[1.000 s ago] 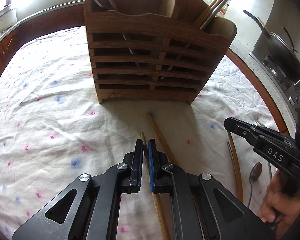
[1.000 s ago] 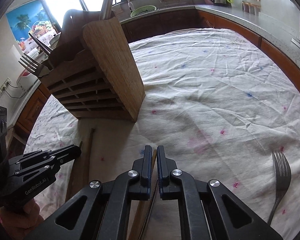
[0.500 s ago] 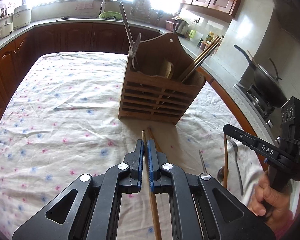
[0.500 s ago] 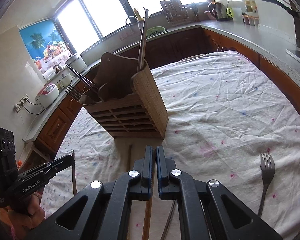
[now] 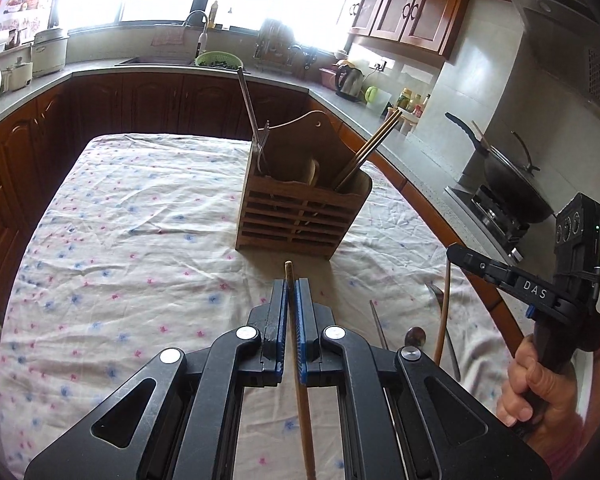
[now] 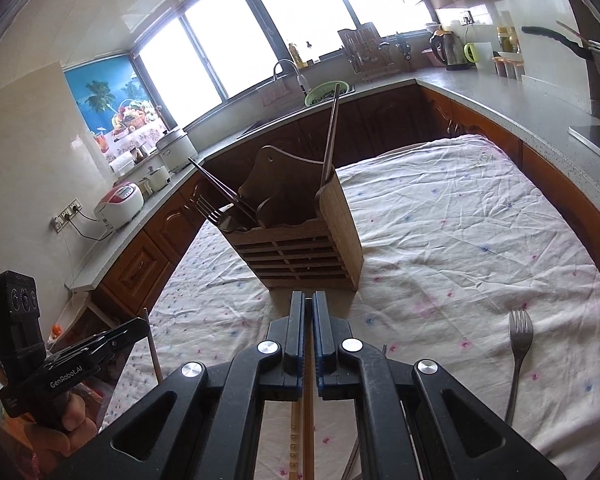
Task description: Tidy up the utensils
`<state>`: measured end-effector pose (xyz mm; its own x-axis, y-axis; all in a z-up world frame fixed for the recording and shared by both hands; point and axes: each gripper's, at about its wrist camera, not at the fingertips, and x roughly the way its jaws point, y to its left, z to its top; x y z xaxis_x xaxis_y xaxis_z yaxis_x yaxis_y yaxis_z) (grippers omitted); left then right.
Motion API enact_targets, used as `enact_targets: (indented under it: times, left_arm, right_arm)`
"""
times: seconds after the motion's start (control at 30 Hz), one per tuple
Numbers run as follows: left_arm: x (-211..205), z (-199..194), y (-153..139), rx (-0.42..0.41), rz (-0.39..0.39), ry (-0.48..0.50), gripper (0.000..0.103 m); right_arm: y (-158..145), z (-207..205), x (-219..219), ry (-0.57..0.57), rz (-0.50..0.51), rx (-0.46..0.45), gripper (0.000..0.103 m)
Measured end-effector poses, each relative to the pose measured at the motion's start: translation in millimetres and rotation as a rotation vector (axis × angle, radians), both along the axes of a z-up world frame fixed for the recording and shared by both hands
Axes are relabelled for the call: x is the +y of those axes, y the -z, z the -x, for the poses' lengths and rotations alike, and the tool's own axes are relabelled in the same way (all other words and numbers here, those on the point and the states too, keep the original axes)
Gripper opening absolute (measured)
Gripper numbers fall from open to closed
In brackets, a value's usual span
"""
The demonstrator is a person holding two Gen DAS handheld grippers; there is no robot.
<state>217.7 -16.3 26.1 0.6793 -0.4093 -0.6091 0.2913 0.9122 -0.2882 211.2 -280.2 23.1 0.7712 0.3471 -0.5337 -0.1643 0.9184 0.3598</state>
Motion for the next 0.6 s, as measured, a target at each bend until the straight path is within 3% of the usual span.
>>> enact_targets:
  times: [0.6]
  left_arm:
    - [21.1, 57.3, -33.9, -0.11, 0.026, -0.027, 0.003]
  right_arm:
    - [-41.4, 48.1, 10.4, -0.029, -0.01, -0.122, 0.003]
